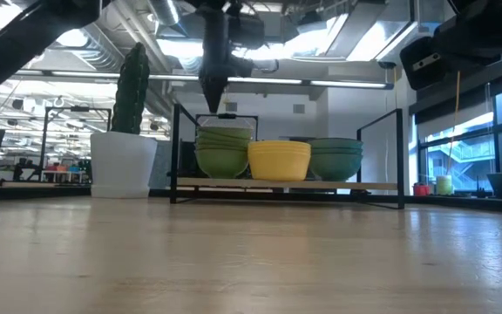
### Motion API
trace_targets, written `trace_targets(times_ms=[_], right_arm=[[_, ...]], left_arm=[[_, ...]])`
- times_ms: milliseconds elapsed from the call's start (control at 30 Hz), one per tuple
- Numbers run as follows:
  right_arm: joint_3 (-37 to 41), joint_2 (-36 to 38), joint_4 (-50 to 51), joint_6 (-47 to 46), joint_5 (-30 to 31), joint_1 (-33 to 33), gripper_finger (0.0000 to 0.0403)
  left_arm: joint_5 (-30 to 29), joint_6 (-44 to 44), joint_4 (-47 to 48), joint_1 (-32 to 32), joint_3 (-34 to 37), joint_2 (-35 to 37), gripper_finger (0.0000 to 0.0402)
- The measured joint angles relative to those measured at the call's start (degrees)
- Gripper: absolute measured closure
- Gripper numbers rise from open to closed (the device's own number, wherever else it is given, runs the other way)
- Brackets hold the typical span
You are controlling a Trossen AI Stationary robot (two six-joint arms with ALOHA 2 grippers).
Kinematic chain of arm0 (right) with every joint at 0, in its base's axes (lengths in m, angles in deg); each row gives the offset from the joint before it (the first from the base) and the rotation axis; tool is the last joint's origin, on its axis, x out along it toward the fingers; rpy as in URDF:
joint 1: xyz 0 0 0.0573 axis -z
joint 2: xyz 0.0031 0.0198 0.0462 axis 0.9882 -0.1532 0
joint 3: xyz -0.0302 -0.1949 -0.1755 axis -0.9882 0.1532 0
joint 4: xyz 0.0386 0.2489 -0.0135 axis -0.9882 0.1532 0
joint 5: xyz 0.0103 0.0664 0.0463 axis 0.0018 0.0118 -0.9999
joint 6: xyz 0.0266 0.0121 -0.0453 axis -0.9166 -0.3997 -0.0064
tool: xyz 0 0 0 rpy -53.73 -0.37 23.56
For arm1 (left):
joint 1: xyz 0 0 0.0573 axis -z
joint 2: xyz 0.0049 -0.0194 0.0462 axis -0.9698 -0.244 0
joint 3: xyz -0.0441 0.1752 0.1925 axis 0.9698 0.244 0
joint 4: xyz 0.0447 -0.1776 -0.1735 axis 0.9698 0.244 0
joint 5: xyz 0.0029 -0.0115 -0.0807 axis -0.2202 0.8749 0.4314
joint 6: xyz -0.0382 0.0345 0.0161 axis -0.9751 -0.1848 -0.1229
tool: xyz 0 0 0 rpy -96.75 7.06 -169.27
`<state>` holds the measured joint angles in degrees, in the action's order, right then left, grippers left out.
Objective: Pick & Place Mini bowls
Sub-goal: Stack the white red patterned bowl on top of the white red patterned bowl on the shelf
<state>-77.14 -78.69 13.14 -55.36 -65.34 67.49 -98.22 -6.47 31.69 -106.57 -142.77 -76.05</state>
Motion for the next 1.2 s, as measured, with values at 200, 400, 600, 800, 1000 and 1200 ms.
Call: trace_targets(times_ms=[200,400,600,800,1000,1200], right_arm=[[0.00,0.00,0.00,-0.04,0.01,0.02,0.0391],[0.00,0.00,0.00,-0.07,0.03,0.00,0.0391],[0.00,-0.72,0.03,-0.26,0.01,0.00,0.0391],[0.00,-2.33,0.02,-0.02,0.05,0.00,0.0391],[0.00,-2.86,-0.02,0.00,0.16,0.00,0.0391],[0.02,-2.86,-0.02,0.00,0.16,0.00,0.0391]], left_arm=[[-17.14,3.41,-1.48,6.05,0.00,0.08,0.0396],[-15.94,7.11,-7.73,8.67,0.02,-0.91,0.0400],[-12.69,6.76,-10.51,6.90,0.03,-1.76,0.0399],[-12.46,4.80,-9.96,4.56,0.00,-3.70,0.0399],[-11.46,4.15,-8.88,3.52,0.00,-6.14,0.0399],[-12.46,4.55,-8.85,4.02,0.04,-6.53,0.0400]])
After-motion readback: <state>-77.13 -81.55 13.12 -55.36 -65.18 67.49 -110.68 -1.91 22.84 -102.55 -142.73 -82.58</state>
